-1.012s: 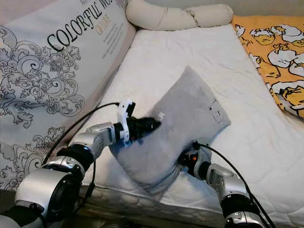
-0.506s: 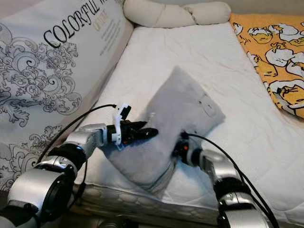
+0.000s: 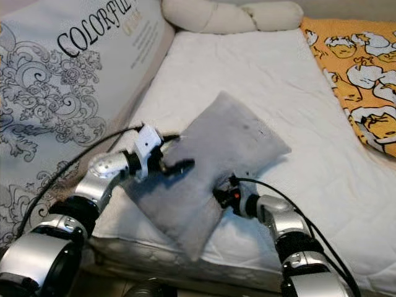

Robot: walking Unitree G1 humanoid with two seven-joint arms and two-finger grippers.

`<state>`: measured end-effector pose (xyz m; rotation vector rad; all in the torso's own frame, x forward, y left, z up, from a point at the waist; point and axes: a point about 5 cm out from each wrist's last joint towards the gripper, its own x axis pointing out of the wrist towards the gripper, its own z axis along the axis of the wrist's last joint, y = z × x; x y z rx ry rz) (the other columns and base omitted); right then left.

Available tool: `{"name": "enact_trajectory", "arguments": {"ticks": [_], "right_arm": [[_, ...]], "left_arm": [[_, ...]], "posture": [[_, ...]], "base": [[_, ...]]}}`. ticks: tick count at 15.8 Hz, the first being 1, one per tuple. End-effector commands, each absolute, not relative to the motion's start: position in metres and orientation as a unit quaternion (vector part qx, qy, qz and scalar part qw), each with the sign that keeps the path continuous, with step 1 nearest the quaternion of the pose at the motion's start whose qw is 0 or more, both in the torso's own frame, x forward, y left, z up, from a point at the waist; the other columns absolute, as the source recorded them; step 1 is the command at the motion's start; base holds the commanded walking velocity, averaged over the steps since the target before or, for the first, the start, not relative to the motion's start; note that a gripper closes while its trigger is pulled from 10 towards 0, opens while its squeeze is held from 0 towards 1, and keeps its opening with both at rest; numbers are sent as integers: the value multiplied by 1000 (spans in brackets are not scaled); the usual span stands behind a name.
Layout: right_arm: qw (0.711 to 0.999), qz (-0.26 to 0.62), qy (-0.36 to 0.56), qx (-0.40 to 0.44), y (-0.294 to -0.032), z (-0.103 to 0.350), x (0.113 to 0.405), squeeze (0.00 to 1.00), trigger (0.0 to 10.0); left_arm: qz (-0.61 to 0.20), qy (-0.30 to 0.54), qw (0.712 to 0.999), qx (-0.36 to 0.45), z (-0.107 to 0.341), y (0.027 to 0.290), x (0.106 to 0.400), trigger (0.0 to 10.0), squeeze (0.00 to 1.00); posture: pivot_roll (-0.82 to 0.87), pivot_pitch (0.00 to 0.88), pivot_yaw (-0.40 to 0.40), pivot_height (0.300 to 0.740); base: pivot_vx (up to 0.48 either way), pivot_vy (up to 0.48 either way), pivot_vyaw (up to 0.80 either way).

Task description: Clean up the room

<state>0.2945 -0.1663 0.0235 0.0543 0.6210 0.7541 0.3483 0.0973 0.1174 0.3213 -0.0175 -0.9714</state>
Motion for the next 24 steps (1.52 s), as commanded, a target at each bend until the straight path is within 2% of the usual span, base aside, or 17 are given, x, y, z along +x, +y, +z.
{"name": "enact_trajectory", "arguments": {"ticks": [1,4,6,7,8,9,10,11,12,14,15,16,18,21,22,23,24], "right_arm": [[873,372,313,33,-164,14,284,0,0],[876,362,317,38,-170,8,277,0,0],[877,364,310,50,-171,7,272,0,0],[877,365,307,53,-171,8,271,0,0],[876,371,301,60,-173,9,269,0,0],[871,383,301,61,-176,10,265,0,0],[866,393,304,60,-180,10,260,0,0],[865,394,306,59,-182,9,258,0,0],[865,390,309,59,-186,8,255,0,0],[865,388,311,59,-189,8,254,0,0],[865,388,312,60,-190,9,252,0,0],[863,392,312,60,-190,9,251,0,0],[861,398,311,60,-189,10,250,0,0],[857,409,308,57,-185,12,250,0,0],[855,413,308,54,-182,12,251,0,0],[855,414,308,53,-181,12,252,0,0],[854,417,306,52,-178,13,255,0,0]], "left_arm": [[-438,-56,877,191,135,97,355,10000,1000],[-408,-86,888,194,146,96,361,10000,1000],[-325,29,934,144,124,106,373,10000,1000],[-306,43,943,126,120,109,373,10000,1000],[-251,105,959,73,105,117,373,10000,1000],[-233,137,963,-13,96,115,370,10000,0],[-240,145,954,-106,93,108,368,10000,0],[-252,148,946,-138,92,102,366,10000,0],[-284,162,916,-232,92,90,363,10000,0],[-316,171,888,-288,92,82,359,10000,0],[-352,184,858,-325,91,75,354,10000,0],[-388,204,838,-324,86,69,347,10000,0],[-410,231,834,-289,77,66,340,10000,0],[-463,286,816,-194,59,63,324,10000,0],[-478,296,816,-136,53,64,320,3059,0],[-476,292,819,-131,53,65,320,3059,0],[-473,285,820,-149,56,66,323,0,0]], "posture": [[-60,0,98,740],[-74,0,118,740],[-97,0,140,740],[-105,0,143,740],[-113,0,146,740],[-134,0,152,740],[-141,0,152,740],[-146,0,152,740],[-155,0,156,740],[-160,0,158,740],[-166,0,164,740],[-169,0,167,740],[-171,0,168,740],[-162,0,163,740],[-150,0,155,740],[-144,0,152,740],[-136,0,147,740]], "base": [[0,0,0],[0,0,0],[0,0,0],[0,0,0],[0,0,0],[0,0,0],[0,0,0],[0,0,0],[0,0,0],[0,0,0],[0,0,0],[0,0,0],[0,0,0],[0,0,0],[0,0,0],[0,0,0],[0,0,0]]}}
